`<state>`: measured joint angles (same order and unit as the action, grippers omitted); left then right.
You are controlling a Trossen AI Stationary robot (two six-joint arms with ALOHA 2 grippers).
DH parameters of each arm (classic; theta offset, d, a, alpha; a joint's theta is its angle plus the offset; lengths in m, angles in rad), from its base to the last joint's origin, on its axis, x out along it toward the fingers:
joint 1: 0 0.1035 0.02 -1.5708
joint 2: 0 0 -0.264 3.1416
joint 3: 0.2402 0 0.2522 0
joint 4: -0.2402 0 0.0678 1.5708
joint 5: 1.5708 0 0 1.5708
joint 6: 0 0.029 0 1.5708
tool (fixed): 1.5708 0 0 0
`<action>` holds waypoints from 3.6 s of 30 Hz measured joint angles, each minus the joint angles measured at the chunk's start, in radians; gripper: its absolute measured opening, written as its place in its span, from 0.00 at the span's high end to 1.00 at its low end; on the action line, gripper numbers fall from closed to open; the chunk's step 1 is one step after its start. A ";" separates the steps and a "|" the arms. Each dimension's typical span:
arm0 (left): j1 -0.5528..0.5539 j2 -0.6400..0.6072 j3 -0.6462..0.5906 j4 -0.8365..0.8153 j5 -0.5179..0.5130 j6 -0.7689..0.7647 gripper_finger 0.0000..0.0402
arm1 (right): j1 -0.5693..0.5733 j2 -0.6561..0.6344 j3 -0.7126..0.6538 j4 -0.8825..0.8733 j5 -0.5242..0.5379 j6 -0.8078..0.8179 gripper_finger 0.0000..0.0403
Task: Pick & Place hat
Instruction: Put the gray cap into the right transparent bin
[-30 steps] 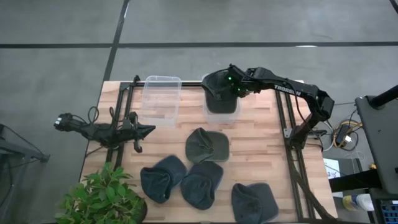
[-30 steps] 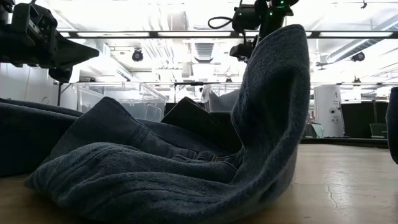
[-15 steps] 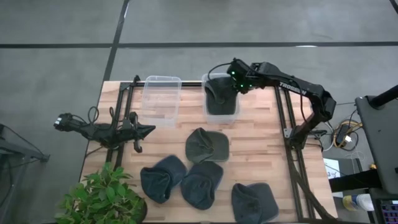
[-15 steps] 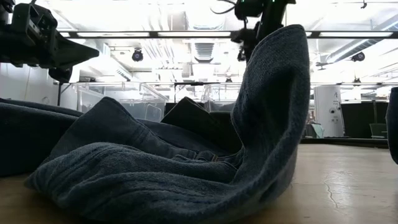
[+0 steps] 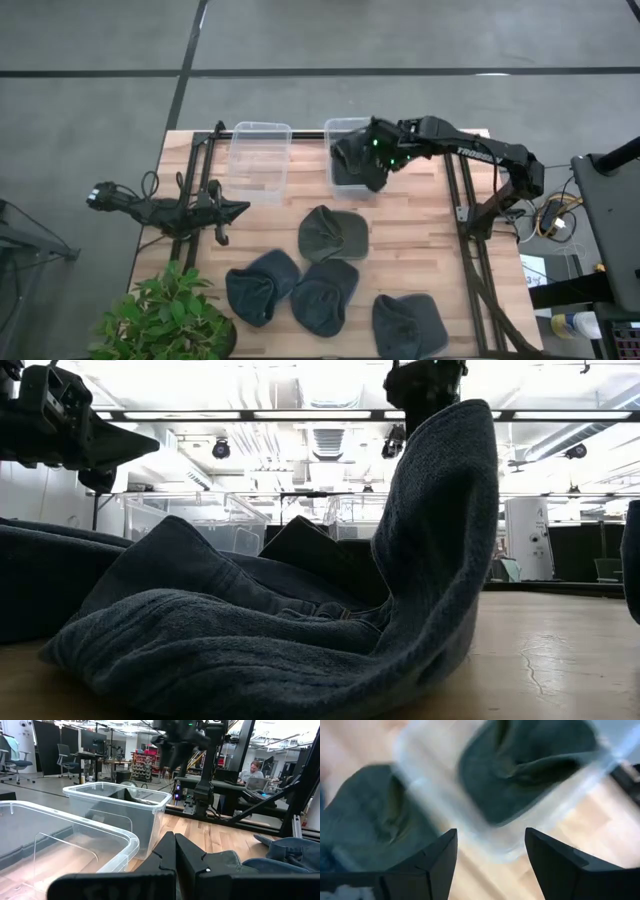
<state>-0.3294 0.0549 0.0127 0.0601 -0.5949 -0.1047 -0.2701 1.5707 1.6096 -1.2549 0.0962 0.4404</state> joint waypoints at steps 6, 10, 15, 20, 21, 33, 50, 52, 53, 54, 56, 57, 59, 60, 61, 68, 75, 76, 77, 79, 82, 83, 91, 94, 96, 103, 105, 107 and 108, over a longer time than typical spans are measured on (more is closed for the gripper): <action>0.000 0.000 0.000 0.000 0.000 0.000 1.00 | 0.156 0.000 -0.004 0.026 -0.030 0.010 0.45; -0.001 0.000 0.000 0.000 0.000 0.000 1.00 | 0.267 0.001 -0.016 0.095 -0.030 0.058 0.45; 0.000 0.000 0.000 0.000 0.000 0.000 1.00 | 0.388 0.002 -0.061 0.186 0.014 0.071 0.44; 0.000 0.000 0.000 0.000 0.000 0.000 1.00 | 0.445 0.002 -0.143 0.202 0.094 0.149 0.44; 0.000 0.000 0.000 0.000 0.000 0.000 1.00 | 0.451 0.002 -0.166 0.209 0.095 0.167 0.44; 0.000 0.000 0.000 0.000 0.000 0.000 1.00 | 0.456 0.002 -0.524 0.487 0.142 0.286 0.44; 0.000 0.000 0.000 0.000 0.000 0.000 1.00 | 0.361 0.002 -0.817 0.856 0.219 0.370 0.46; 0.000 0.000 0.000 0.000 0.000 0.000 1.00 | 0.352 0.001 -0.829 0.890 0.218 0.364 0.47; 0.000 0.000 0.000 0.000 0.000 0.000 1.00 | 0.349 0.001 -0.831 0.892 0.219 0.364 0.47; 0.000 0.000 0.000 0.000 0.000 0.000 1.00 | 0.344 0.001 -0.832 0.892 0.221 0.359 0.47; 0.000 0.000 0.000 0.000 0.000 0.000 1.00 | 0.337 0.001 -0.832 0.895 0.222 0.346 0.47; 0.000 0.000 0.000 0.000 0.000 0.000 1.00 | 0.333 0.001 -0.832 0.898 0.223 0.341 0.47; 0.000 0.000 0.000 0.000 0.000 0.000 1.00 | 0.326 0.001 -0.832 0.904 0.229 0.329 0.47; 0.000 0.000 0.000 0.000 0.000 0.000 1.00 | 0.322 0.001 -0.832 0.909 0.231 0.318 0.47; 0.000 0.000 0.000 0.000 0.000 0.000 1.00 | 0.320 0.001 -0.832 0.917 0.233 0.310 0.47; -0.001 0.000 0.000 0.000 0.000 0.000 1.00 | 0.317 0.000 -0.832 0.990 0.214 0.234 0.47; 0.000 0.000 0.000 0.000 0.000 0.000 1.00 | 0.309 0.012 -0.841 1.004 0.212 0.237 0.47; 0.000 0.000 0.000 0.000 0.000 0.000 1.00 | 0.308 0.019 -0.842 1.004 0.207 0.243 0.47; 0.000 0.000 0.000 0.000 0.000 0.000 1.00 | 0.307 0.028 -0.842 1.006 0.196 0.250 0.47; 0.000 0.000 0.000 0.000 0.000 0.000 1.00 | 0.306 0.050 -0.842 1.012 0.171 0.264 0.47; 0.000 0.000 0.000 0.000 0.000 0.000 1.00 | 0.306 0.081 -0.842 1.018 0.165 0.264 0.47; 0.000 0.000 0.000 0.000 0.000 0.000 1.00 | 0.306 0.089 -0.842 1.025 0.165 0.263 0.47; 0.000 0.000 0.000 0.000 0.000 0.000 1.00 | 0.306 0.085 -0.842 1.077 0.156 0.242 0.57; 0.000 0.000 0.000 0.000 0.000 0.000 1.00 | 0.306 0.085 -0.842 1.079 0.139 0.238 0.68; 0.000 0.000 0.000 0.000 0.000 0.000 1.00 | 0.306 0.085 -0.842 1.084 0.134 0.237 0.77; 0.000 0.000 0.000 0.000 0.000 0.000 1.00 | 0.306 0.060 -0.842 1.104 0.128 0.235 0.96; 0.000 0.000 0.000 0.000 0.000 0.000 1.00 | 0.306 0.040 -0.842 1.105 0.127 0.241 0.97; 0.000 0.000 0.000 0.000 0.000 0.000 1.00 | 0.307 0.015 -0.842 1.105 0.123 0.241 0.97; 0.000 0.000 0.000 0.000 0.000 0.000 1.00 | 0.307 0.000 -0.842 1.105 0.114 0.240 0.98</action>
<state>-0.3294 0.0551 0.0126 0.0601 -0.5949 -0.1048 0.0370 1.5705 0.7677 -0.1497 0.2103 0.6800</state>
